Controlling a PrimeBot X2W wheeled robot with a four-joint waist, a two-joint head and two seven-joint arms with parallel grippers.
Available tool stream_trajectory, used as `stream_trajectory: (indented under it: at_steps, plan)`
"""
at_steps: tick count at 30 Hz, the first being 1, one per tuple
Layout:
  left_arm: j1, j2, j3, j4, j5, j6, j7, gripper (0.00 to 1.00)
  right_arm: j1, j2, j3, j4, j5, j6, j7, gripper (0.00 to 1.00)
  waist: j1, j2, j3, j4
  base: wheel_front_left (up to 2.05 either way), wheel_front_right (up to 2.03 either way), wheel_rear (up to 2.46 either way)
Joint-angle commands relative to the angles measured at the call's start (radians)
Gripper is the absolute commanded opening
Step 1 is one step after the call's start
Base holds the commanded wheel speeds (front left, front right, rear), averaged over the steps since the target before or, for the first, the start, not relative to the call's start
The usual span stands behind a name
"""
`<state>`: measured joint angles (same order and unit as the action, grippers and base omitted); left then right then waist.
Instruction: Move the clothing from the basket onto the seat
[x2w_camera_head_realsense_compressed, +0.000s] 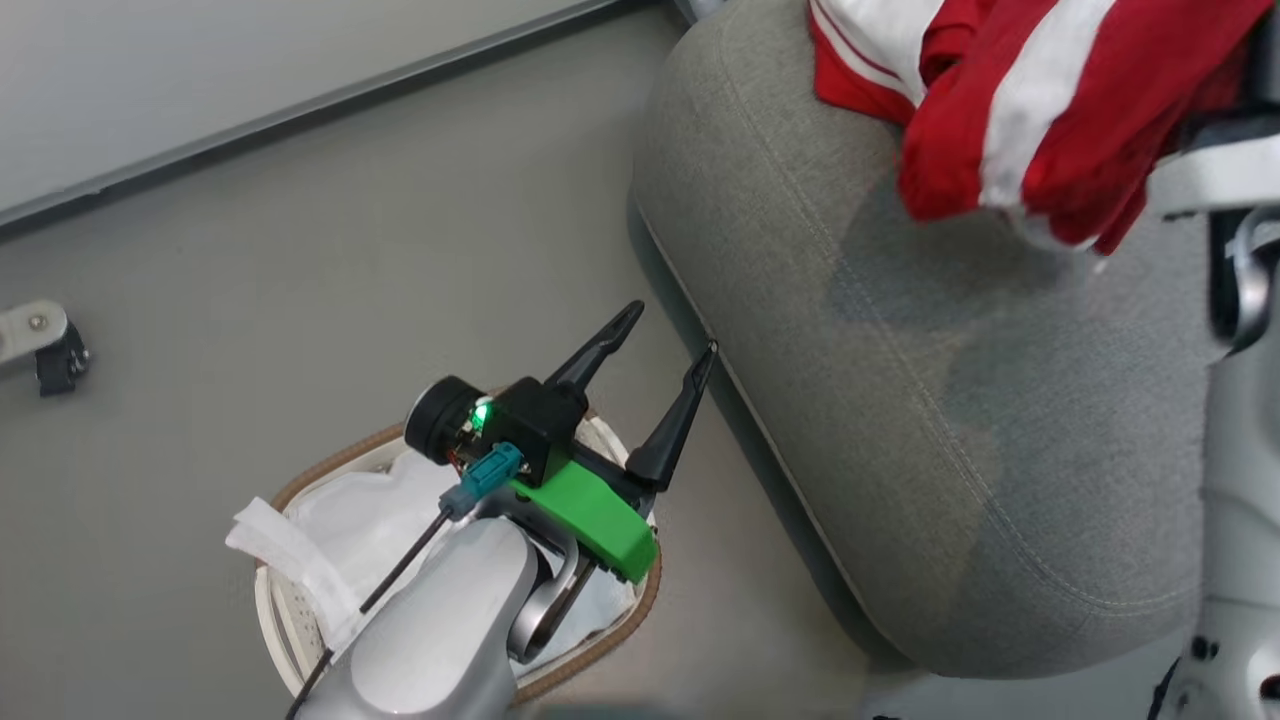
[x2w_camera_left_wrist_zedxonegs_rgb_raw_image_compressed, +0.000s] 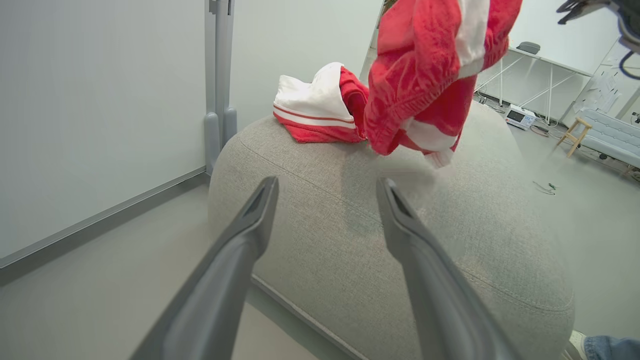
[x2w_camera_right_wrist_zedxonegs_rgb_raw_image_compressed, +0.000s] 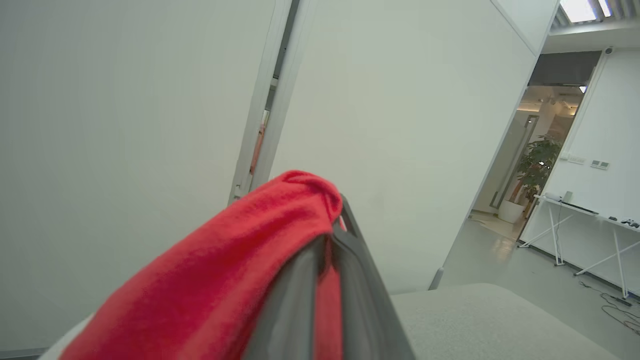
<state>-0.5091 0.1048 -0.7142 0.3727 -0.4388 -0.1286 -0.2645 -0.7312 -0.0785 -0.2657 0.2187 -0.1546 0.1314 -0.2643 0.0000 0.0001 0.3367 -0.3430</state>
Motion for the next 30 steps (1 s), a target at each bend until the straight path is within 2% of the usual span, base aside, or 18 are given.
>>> stream_trajectory:
  at_steps: [1,7,13,22,28,29,30]
  plan:
    - [-0.03,0.009,-0.002,-0.003,0.005,-0.004,0.0,1.0,-0.048,-0.029,-0.023,0.003,-0.01,-0.001,0.0,0.0,0.0,-0.0001,0.104,0.061,0.0,0.0,0.0]
    - [-0.084,0.004,-0.018,-0.014,0.02,-0.004,0.0,1.0,-0.176,-0.143,-0.12,0.053,-0.043,-0.001,0.0,0.0,0.0,-0.0001,0.197,0.143,0.0,0.0,0.0]
    - [-0.124,0.001,-0.032,-0.038,0.031,-0.004,0.0,1.0,-0.215,-0.211,-0.186,0.138,-0.059,-0.001,0.0,0.0,0.0,-0.0001,0.27,0.202,0.0,0.0,0.0]
    - [-0.144,0.006,-0.032,-0.067,0.048,-0.004,0.0,1.0,-0.157,-0.168,-0.244,0.268,-0.099,-0.001,0.0,0.0,0.0,-0.0001,0.329,0.214,0.0,0.0,0.0]
    - [-0.147,0.01,-0.042,-0.06,0.049,-0.004,0.0,1.0,-0.131,-0.135,-0.246,0.281,-0.112,-0.001,0.0,0.0,0.0,-0.0001,0.338,0.198,0.0,0.0,0.0]
    - [-0.146,0.01,-0.044,-0.059,0.046,-0.004,0.0,1.0,-0.127,-0.132,-0.246,0.277,-0.113,-0.001,0.0,0.22,0.0,-0.0001,0.335,0.194,0.0,0.0,0.0]
    - [-0.144,0.01,-0.046,-0.057,0.044,-0.004,0.0,1.0,-0.121,-0.127,-0.247,0.27,-0.111,-0.001,0.0,0.49,0.0,-0.0001,0.33,0.191,0.0,0.0,0.0]
